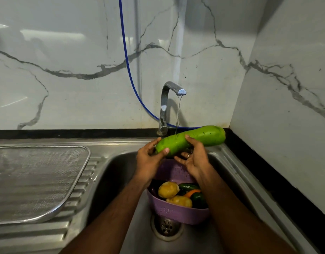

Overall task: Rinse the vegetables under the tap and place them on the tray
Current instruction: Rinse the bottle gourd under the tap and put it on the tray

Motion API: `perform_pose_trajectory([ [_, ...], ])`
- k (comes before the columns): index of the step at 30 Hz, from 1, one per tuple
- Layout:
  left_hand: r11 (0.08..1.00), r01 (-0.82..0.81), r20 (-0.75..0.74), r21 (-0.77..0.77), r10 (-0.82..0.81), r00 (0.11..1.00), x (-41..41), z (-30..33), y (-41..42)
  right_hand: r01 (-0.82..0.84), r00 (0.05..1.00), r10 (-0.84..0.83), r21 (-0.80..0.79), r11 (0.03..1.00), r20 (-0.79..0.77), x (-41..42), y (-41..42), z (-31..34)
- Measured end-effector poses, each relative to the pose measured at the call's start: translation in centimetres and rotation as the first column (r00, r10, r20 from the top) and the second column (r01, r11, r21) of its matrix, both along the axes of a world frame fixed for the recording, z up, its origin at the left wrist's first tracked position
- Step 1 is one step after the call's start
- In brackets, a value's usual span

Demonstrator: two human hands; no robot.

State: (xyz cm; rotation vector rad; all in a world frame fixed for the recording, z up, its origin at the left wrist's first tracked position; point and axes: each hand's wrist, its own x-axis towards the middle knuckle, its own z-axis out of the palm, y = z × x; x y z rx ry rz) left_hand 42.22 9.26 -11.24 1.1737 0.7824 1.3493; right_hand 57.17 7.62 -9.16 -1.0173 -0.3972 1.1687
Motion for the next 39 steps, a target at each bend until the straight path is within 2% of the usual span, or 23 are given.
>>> perform_pose_trajectory([
  [3,0.995,0.089,0.051,-0.036,-0.087,0.995,0.5,0.5,-0.7,-0.009,0.992,0.014,0.041,0.999,-0.129,0.9,-0.3,0.2],
  [6,0.995,0.097,-0.001,0.01,-0.097,0.995,0.8,0.9,-0.9,0.021,0.986,-0.011,0.06,0.998,-0.168,1.4,-0.1,0.6],
  [8,0.996,0.081,-0.075,0.04,-0.078,0.994,0.5,0.9,-0.7,0.049,0.989,-0.042,0.046,0.998,-0.145,1.2,-0.1,0.6],
  [10,0.996,0.06,-0.212,0.07,-0.044,0.976,-0.2,0.5,-0.4,0.06,0.993,-0.056,0.034,0.998,-0.109,0.8,-0.3,0.5],
  [13,0.998,0.046,-0.442,0.051,-0.019,0.897,-1.6,-0.4,-0.1,0.029,0.999,-0.029,-0.001,1.0,0.02,0.0,-0.8,0.1],
  [16,1.0,0.002,-0.572,-0.021,-0.013,0.82,-3.5,-0.5,-0.8,-0.054,0.985,0.059,-0.034,0.998,0.163,-2.0,-0.9,-0.1],
  [19,0.999,-0.017,-0.674,0.036,0.037,0.738,-5.4,0.9,-1.6,-0.099,0.964,0.108,-0.051,0.994,0.244,-3.7,-1.0,0.4],
  [26,0.957,0.052,-0.832,0.287,0.221,0.509,-9.1,5.8,-2.7,-0.124,0.949,0.136,-0.061,0.99,0.284,-5.4,-3.1,0.8],
  [30,0.934,0.088,-0.82,0.347,0.257,0.511,-9.6,8.5,-3.4,-0.109,0.947,0.122,-0.059,0.992,0.298,-5.4,-4.5,1.0],
  [35,0.914,0.143,-0.827,0.379,0.266,0.495,-10.5,10.9,-4.3,-0.17,0.852,0.204,-0.115,0.979,0.481,-5.1,-5.3,3.1],
  [39,0.912,0.1,-0.837,0.398,0.316,0.447,-13.8,12.5,-4.9,-0.143,0.641,0.227,-0.177,0.974,0.733,-6.2,-5.5,5.7],
])
